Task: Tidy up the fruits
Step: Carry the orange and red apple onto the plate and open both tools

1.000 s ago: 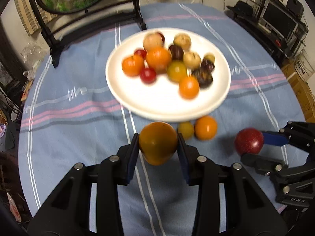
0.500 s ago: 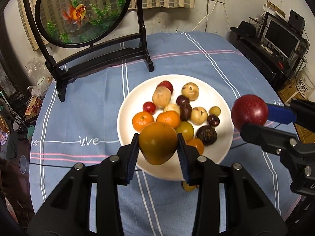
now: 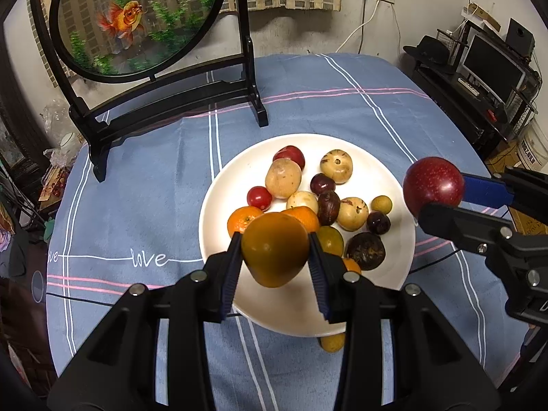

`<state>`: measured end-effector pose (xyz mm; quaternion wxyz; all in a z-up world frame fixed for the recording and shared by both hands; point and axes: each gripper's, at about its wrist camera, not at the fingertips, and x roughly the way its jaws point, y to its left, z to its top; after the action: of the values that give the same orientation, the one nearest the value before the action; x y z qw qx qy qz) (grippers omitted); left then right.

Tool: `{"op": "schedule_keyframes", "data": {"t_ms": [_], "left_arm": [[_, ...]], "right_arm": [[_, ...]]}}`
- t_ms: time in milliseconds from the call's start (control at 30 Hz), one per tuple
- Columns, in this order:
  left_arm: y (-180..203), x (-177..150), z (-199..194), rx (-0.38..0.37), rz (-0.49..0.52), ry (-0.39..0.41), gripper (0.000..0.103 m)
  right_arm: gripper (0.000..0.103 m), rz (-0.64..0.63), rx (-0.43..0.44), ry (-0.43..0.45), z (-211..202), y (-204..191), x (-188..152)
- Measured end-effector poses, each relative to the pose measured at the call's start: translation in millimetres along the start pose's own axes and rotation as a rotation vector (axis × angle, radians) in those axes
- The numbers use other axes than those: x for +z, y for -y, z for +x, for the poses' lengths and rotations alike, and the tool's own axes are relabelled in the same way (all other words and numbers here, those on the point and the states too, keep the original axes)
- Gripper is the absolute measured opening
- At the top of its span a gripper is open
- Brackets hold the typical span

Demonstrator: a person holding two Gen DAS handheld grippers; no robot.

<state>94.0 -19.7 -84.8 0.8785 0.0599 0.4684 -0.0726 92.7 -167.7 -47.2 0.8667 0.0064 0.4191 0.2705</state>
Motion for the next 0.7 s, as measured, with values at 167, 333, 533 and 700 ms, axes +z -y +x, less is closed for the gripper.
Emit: {"op": "schedule_keyframes", "data": {"t_ms": [167,333,533,700], "left_arm": [[0.7,3.1,5.6,0.001,0.000,-0.006,0.038],[-3.5,4.0,11.4,0.010,-0.003,-0.008,0.038],[-18.0,5.2,23.7,0.014,-0.036,-0.031,0.038],[-4.8,15.0,37.5,-0.002,-0.006,-0.041,0.038]], "right_arm": [[0.038,0.001,0.002,-0.010,4.9,4.4,2.6],[0.038,0.006,-0.012,-0.022,10.7,12.0,2.7],[0.038,0.036,-0.033,-0.042,20.3,29.2,1.4],[0.038,0.039,-0.016,-0.058,41.5,28.7,9.6]]}}
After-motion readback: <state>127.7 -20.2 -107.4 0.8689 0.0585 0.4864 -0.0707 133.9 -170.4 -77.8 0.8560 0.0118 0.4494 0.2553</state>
